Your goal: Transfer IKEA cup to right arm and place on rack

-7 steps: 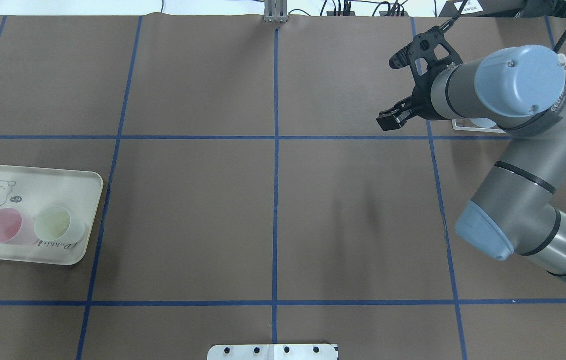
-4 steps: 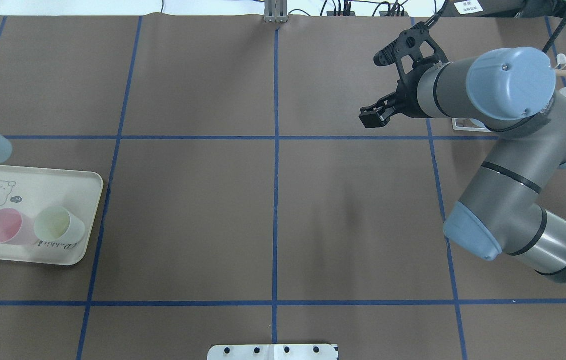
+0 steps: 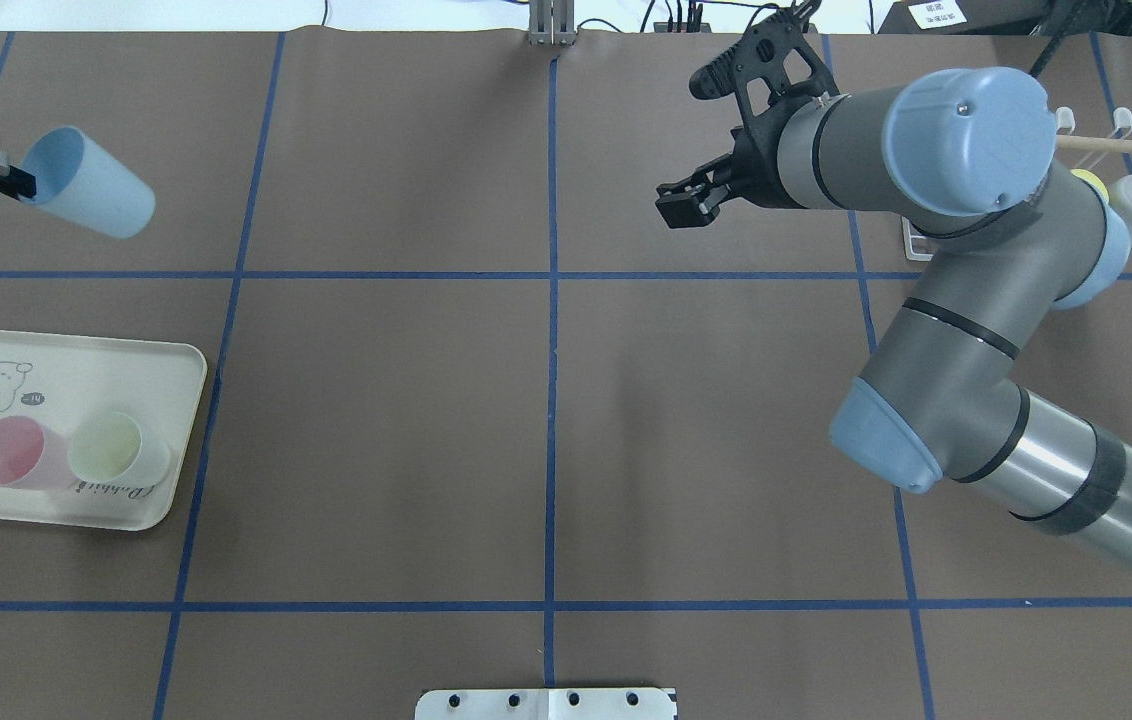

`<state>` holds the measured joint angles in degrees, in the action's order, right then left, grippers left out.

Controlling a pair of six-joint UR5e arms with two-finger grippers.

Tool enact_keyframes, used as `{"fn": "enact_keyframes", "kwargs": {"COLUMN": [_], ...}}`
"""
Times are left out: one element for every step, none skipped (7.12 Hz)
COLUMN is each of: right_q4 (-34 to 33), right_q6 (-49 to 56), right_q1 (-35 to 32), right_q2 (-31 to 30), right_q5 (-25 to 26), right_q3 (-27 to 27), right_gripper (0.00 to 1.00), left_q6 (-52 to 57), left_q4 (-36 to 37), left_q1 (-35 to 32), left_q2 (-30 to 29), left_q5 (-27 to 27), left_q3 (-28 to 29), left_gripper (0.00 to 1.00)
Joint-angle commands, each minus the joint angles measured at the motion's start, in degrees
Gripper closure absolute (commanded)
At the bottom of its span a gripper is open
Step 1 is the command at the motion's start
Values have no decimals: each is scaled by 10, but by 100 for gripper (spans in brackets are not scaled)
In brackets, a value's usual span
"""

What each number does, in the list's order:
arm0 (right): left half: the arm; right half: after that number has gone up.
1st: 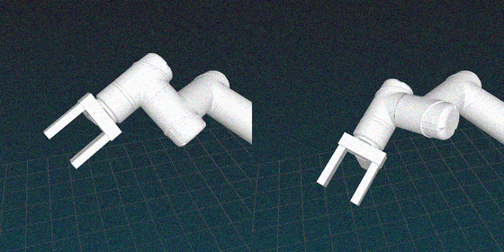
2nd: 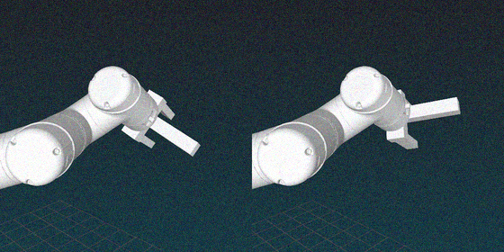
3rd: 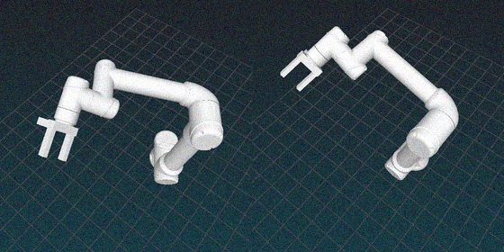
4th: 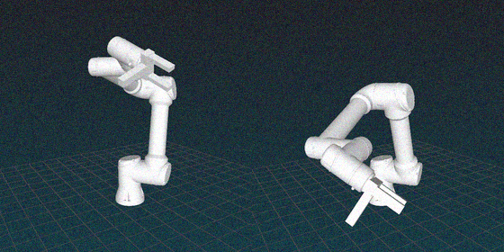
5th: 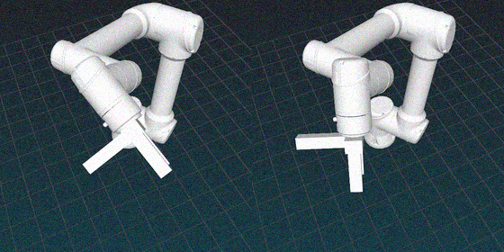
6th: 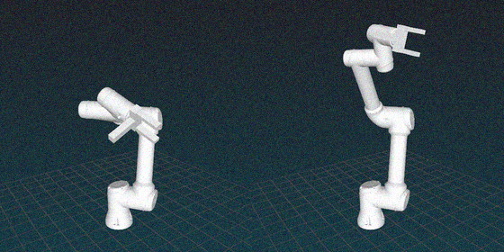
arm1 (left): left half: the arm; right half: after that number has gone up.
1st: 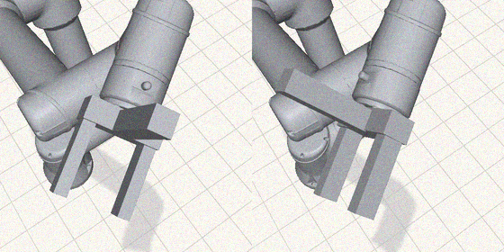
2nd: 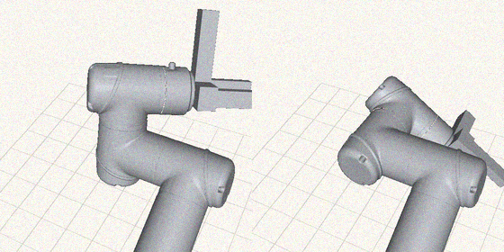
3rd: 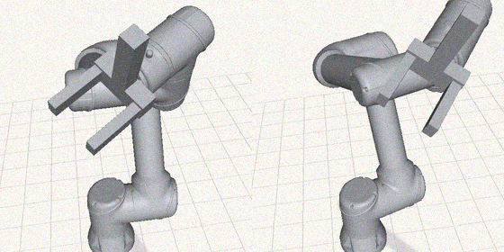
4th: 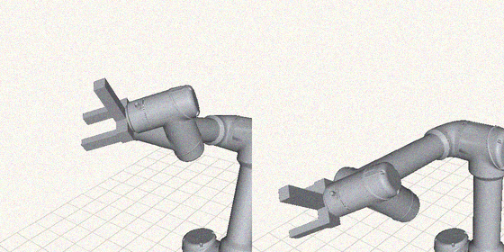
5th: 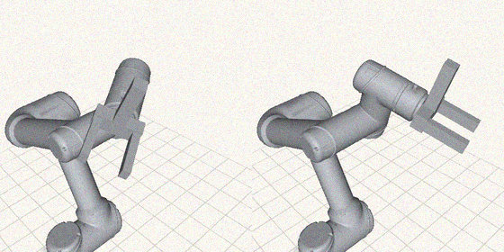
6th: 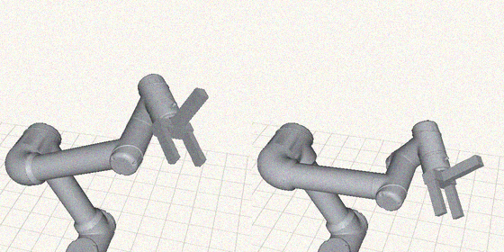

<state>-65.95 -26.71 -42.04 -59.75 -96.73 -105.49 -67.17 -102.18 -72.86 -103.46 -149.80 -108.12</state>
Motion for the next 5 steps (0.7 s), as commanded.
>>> {"fn": "enact_keyframes", "kwargs": {"right_q4": [34,112,188,265,332], "right_q6": [6,7,14,21,47], "right_q1": [17,31,56,87,113], "right_q2": [22,21,17,17,16], "right_q5": [1,6,21,56,92], "right_q3": [5,5,12,30,44], "right_gripper": [8,9,6,5,5], "left_q6": [-143,-194,-241,-271,-274], "left_q4": [-2,-2,-2,-2,-2], "left_q1": [-1,0,0,1,3], "left_q2": [-56,-79,-104,-126,-132], "left_q5": [-44,-68,-89,-109,-139], "left_q3": [-10,-11,-10,-7,-5], "left_gripper": [100,100,100,100,100]}}
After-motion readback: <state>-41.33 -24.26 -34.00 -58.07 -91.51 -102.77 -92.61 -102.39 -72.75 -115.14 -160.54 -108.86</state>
